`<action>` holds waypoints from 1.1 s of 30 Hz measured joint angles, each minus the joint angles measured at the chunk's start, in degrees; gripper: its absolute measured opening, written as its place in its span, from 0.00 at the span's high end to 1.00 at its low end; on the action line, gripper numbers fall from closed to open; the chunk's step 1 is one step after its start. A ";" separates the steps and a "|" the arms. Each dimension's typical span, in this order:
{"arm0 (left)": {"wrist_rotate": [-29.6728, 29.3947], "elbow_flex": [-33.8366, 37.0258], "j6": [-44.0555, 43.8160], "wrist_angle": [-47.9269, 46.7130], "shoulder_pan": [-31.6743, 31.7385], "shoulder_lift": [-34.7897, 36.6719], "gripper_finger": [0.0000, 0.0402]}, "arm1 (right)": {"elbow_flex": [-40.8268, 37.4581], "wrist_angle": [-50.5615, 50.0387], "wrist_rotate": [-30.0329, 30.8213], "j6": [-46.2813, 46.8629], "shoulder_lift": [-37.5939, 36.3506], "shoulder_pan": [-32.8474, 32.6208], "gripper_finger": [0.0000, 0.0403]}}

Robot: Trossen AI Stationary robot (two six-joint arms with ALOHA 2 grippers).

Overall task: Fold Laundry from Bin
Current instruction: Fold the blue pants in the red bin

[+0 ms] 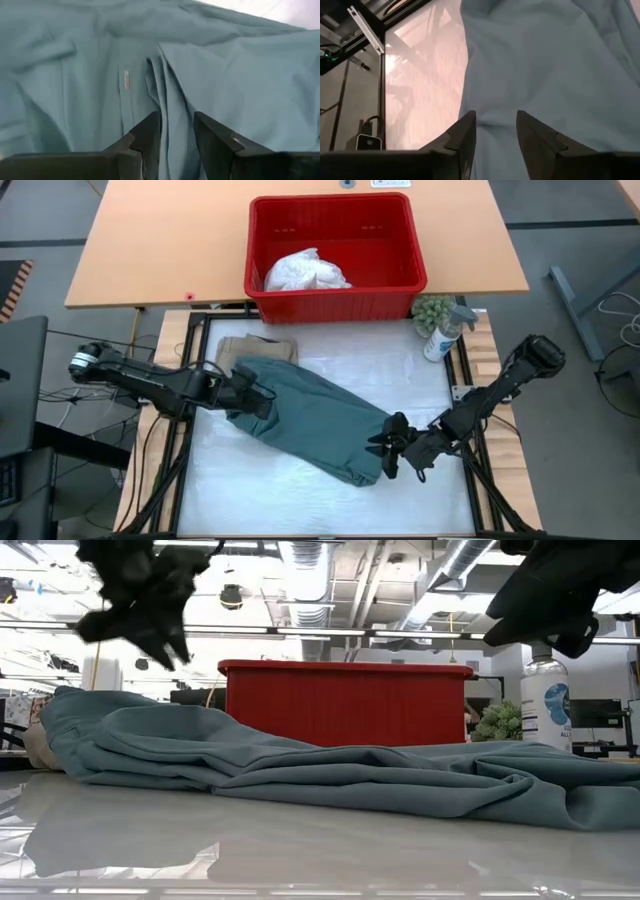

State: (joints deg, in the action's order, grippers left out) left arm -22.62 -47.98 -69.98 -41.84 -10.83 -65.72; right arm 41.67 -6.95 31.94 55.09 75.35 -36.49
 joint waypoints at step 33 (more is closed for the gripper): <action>7.42 5.50 1.33 18.46 7.03 -9.32 0.74 | 0.00 1.09 -0.50 0.13 -0.13 0.18 0.56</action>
State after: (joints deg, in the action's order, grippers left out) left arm -15.20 -42.48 -68.66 -23.38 -3.81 -75.05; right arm 41.67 -5.86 31.44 55.22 75.22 -36.32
